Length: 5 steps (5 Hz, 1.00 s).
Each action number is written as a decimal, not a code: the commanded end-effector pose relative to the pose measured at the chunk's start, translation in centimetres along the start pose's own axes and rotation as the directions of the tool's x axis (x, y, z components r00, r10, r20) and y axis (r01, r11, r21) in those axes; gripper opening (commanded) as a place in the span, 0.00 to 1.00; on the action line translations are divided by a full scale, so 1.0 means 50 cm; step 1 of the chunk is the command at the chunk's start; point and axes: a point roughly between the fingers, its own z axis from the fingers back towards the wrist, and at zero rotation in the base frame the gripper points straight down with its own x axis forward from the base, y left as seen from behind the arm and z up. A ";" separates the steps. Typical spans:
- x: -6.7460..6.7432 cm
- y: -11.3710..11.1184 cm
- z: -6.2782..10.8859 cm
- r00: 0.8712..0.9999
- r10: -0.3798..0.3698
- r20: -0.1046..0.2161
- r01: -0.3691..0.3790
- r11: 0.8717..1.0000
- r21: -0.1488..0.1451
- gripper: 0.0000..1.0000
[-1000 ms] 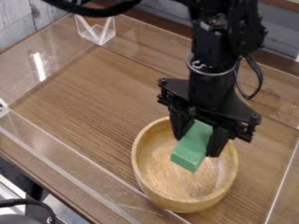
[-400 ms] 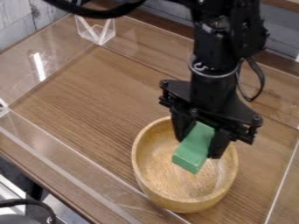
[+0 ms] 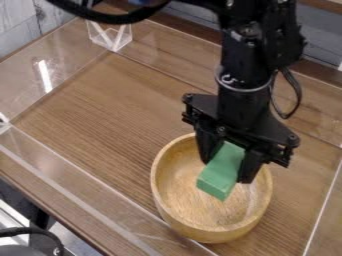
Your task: Put the green block in the brown bowl
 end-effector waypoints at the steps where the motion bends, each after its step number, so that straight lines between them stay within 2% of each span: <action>1: 0.006 -0.004 0.007 1.000 -0.003 0.021 0.003 1.000 -0.009 0.00; 4: 0.001 0.005 -0.004 1.000 -0.009 0.016 0.009 1.000 -0.011 0.00; 5: 0.000 0.008 -0.005 1.000 -0.010 0.015 0.011 1.000 -0.013 1.00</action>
